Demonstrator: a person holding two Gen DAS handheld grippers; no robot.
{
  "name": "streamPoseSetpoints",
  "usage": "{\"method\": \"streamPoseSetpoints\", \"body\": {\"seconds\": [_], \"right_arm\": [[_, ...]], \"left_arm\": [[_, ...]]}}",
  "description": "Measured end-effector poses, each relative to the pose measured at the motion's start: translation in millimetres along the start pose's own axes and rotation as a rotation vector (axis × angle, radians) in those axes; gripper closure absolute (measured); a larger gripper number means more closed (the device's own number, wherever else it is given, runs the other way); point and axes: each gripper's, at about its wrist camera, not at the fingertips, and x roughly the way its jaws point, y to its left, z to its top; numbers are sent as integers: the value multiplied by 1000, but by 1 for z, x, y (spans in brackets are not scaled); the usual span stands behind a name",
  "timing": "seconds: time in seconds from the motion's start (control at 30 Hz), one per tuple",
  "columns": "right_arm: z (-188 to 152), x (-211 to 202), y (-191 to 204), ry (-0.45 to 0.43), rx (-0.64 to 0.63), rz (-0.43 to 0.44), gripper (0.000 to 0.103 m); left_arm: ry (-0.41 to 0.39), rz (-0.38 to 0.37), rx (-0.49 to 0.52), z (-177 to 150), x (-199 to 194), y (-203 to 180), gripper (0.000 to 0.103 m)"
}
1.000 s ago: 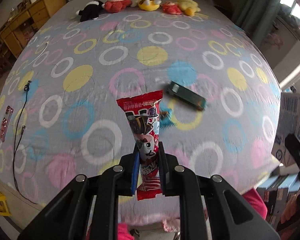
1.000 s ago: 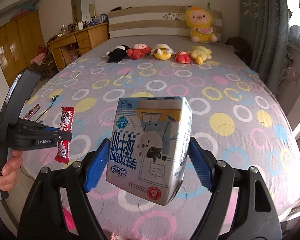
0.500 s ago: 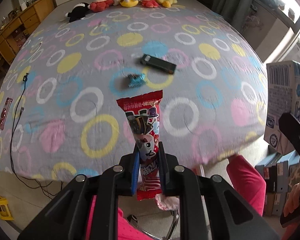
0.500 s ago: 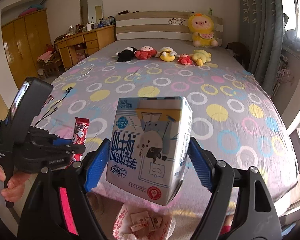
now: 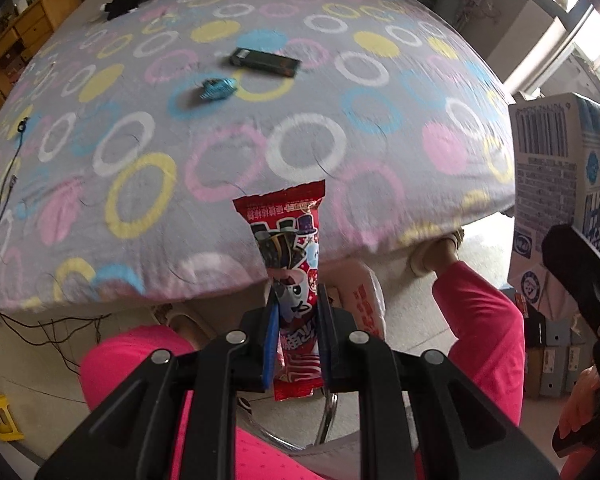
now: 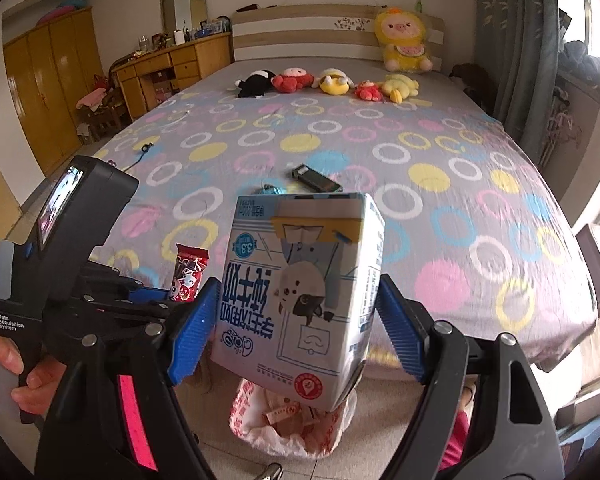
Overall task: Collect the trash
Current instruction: 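Carry the candy wrapper and milk carton down over the trash bag with both tools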
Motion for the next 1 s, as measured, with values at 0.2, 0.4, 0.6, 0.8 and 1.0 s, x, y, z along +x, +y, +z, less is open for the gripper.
{"method": "streamPoseSetpoints", "body": {"seconds": [0.2,0.4,0.6,0.8,1.0], "right_arm": [[-31,3,0,44,3,-6,27],[-59,19,-2,99,31,2,27],[-93,43,-9,172,82,6,27],[-118,71,-13,242,111,-5,27],[-139,101,-16,312,142,-2,27]], "left_arm": [[37,-35,-19,-20,20,-10,86],[87,-44,-60,-38,51,-10,86],[131,-68,-112,-52,83,-6,86],[174,-56,-141,-63,116,-6,86],[241,-79,-194,-73,153,-5,86]]}}
